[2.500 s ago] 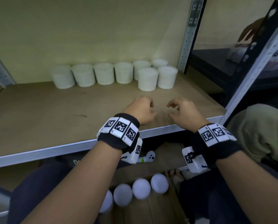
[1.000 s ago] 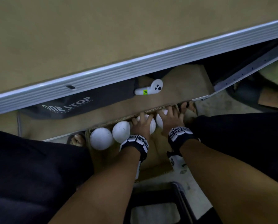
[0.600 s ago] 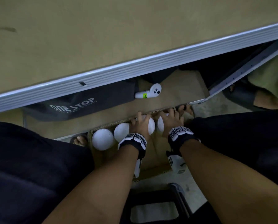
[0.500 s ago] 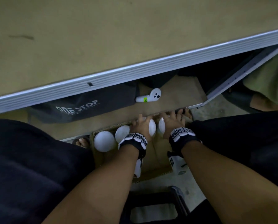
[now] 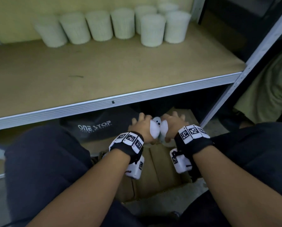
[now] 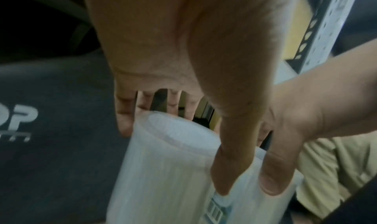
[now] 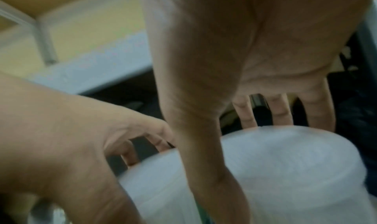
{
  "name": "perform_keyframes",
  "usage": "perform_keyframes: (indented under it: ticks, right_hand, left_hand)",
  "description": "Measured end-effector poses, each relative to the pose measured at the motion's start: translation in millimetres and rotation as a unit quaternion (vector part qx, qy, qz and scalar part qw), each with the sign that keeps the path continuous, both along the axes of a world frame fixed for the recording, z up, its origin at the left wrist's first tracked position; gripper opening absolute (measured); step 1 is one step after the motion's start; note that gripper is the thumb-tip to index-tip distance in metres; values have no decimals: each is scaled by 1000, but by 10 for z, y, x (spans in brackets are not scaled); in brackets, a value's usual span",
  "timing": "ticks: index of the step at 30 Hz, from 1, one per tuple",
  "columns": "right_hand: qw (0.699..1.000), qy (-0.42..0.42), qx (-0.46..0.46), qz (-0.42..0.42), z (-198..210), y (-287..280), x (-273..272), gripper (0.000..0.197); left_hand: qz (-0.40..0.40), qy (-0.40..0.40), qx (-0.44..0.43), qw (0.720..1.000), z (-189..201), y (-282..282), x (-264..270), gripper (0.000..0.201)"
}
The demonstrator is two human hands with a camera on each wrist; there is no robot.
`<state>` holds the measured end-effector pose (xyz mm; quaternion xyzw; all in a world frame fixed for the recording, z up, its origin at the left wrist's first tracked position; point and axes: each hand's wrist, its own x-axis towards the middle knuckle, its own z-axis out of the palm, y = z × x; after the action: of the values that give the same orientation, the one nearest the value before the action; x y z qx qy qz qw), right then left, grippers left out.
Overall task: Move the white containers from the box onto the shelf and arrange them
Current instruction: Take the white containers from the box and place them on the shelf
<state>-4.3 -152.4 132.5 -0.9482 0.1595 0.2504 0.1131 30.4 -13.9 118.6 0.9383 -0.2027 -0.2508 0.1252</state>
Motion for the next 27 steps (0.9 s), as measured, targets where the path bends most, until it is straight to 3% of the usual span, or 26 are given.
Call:
perform_keyframes:
  ticks: [9, 16, 22, 27]
  right_hand:
    - [993, -102, 20, 48, 1038, 101, -259, 85]
    - [973, -210, 47, 83, 1697, 263, -371, 83]
    - [944, -301, 100, 93, 1969, 394, -201, 75]
    - [933, -313, 142, 104, 1995, 560, 127, 65]
  left_hand:
    - [-25, -87, -69, 994, 1061, 377, -216, 92]
    - [2, -154, -118, 981, 1720, 710, -277, 86]
    - [67, -202, -157, 964, 2028, 940, -184, 80]
    - [112, -210, -153, 959, 2104, 1086, 26, 82]
